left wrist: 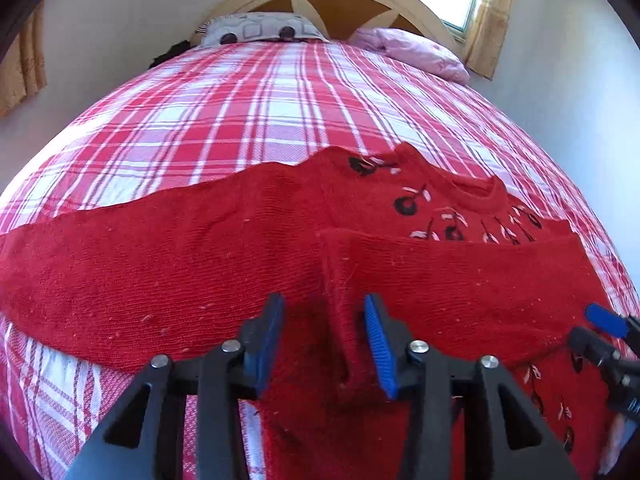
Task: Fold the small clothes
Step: 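Move the left tool to the other sleeve cuff and close on it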
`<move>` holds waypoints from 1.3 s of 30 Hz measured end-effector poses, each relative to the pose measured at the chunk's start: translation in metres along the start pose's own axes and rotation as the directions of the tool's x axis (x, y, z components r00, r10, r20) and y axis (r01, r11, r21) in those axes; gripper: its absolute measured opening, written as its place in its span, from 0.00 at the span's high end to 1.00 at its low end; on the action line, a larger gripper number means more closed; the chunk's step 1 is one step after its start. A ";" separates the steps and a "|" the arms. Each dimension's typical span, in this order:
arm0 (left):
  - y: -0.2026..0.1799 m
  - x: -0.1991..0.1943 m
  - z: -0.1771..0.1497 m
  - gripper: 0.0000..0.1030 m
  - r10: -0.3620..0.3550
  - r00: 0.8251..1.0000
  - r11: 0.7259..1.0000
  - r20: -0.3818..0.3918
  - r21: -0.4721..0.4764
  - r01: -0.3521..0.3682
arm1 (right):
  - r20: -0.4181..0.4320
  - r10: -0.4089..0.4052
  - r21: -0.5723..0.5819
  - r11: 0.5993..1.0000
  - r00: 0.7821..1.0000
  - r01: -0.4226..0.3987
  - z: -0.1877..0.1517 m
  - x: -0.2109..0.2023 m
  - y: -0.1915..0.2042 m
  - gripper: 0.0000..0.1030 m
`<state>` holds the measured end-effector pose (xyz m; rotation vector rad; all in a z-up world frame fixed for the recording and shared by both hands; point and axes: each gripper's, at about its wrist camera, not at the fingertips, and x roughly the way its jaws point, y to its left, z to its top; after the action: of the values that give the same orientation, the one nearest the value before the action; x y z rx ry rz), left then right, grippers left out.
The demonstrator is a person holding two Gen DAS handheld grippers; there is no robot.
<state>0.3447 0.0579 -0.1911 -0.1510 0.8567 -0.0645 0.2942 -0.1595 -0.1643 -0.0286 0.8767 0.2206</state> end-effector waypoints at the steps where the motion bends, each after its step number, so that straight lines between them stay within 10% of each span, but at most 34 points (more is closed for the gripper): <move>1: 0.002 -0.002 0.000 0.58 -0.002 1.000 1.000 0.003 -0.007 0.002 | -0.004 0.013 -0.013 1.000 1.000 -0.013 0.001 0.005 0.008 0.32; 26: 0.059 -0.046 -0.007 0.57 0.180 0.983 0.984 0.036 0.005 -0.180 | -0.038 0.085 -0.134 0.987 0.996 -0.090 -0.005 0.033 0.095 0.30; 31: 0.088 -0.054 -0.009 0.31 0.274 0.960 0.962 0.058 -0.020 -0.273 | -0.028 0.048 -0.159 0.986 0.998 -0.052 -0.012 0.039 0.102 0.30; 39: 0.164 -0.076 -0.005 0.31 0.385 0.919 0.922 0.079 -0.063 -0.381 | -0.021 0.023 -0.155 0.988 1.000 -0.026 -0.016 0.041 0.101 0.19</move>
<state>0.2902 0.2283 -0.1637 -0.0263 0.7849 0.3289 0.2868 -0.0555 -0.1994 -0.1657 0.8782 0.3119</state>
